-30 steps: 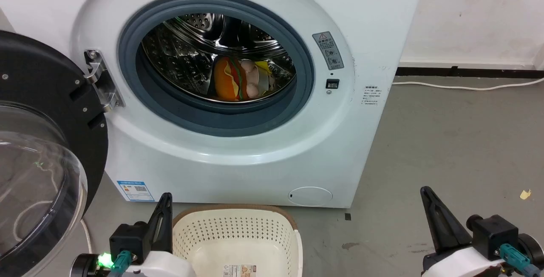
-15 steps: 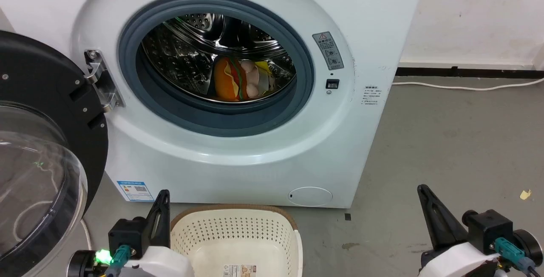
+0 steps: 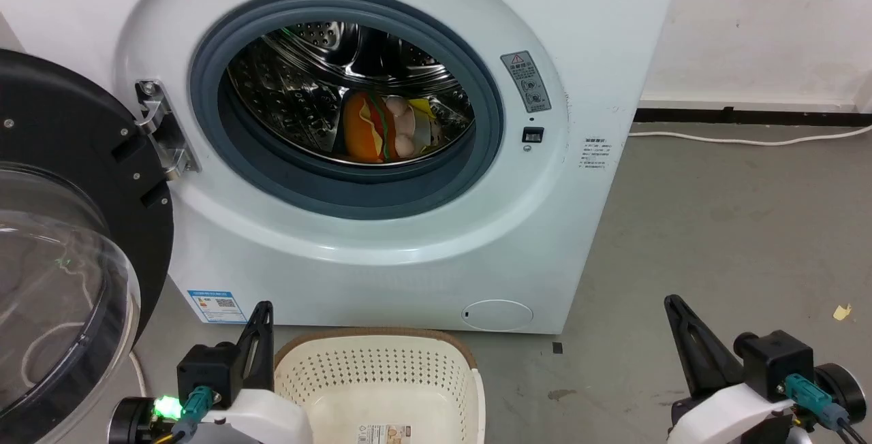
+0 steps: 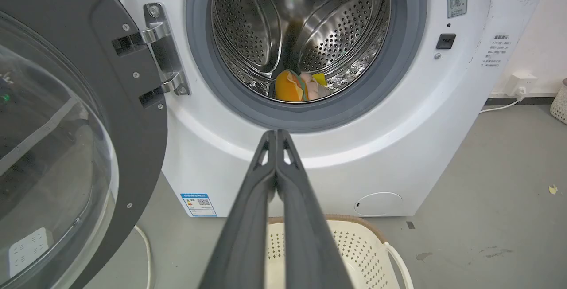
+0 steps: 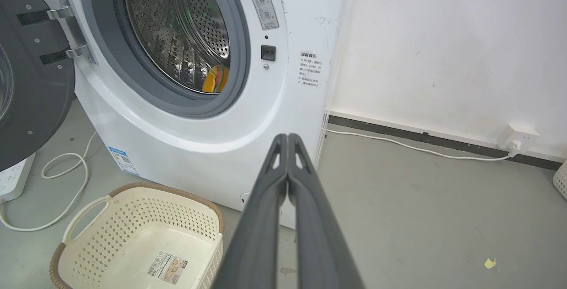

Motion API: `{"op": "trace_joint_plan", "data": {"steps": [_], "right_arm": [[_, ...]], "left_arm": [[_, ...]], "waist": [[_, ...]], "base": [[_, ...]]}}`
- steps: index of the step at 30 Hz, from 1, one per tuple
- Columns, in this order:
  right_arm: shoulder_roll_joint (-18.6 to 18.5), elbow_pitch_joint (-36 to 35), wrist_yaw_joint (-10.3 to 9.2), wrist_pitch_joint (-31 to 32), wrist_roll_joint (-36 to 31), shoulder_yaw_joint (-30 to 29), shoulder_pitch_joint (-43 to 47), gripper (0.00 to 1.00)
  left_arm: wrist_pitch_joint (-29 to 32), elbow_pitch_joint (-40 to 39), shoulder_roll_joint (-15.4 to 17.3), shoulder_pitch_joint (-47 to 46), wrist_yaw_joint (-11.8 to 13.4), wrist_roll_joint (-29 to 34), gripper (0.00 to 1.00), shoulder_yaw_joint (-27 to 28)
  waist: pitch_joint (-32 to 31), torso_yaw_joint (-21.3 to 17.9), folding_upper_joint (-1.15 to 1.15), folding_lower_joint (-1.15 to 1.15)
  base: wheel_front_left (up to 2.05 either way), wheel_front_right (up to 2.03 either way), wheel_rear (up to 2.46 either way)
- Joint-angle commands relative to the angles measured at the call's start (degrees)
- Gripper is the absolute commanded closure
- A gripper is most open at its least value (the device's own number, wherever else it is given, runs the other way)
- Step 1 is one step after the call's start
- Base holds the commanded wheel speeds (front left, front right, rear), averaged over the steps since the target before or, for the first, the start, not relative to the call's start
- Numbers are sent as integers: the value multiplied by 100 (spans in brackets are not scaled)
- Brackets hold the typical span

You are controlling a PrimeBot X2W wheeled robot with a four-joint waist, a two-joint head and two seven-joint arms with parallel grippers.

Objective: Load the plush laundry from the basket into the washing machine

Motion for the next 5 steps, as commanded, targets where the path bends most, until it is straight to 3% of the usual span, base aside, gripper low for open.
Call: {"op": "trace_joint_plan", "data": {"steps": [1, 5], "right_arm": [[6, 24, -5, 21, -51, 10, -84, 100], [6, 31, -5, 68, -69, 20, -101, 100]], "left_arm": [[17, -32, -12, -86, -28, 56, 100, 37], [64, -44, -29, -101, -40, 93, 100, 60]], "waist": [[0, 0, 0, 0], [-1, 1, 0, 0]], "base": [[0, 0, 0], [0, 0, 0]]}}
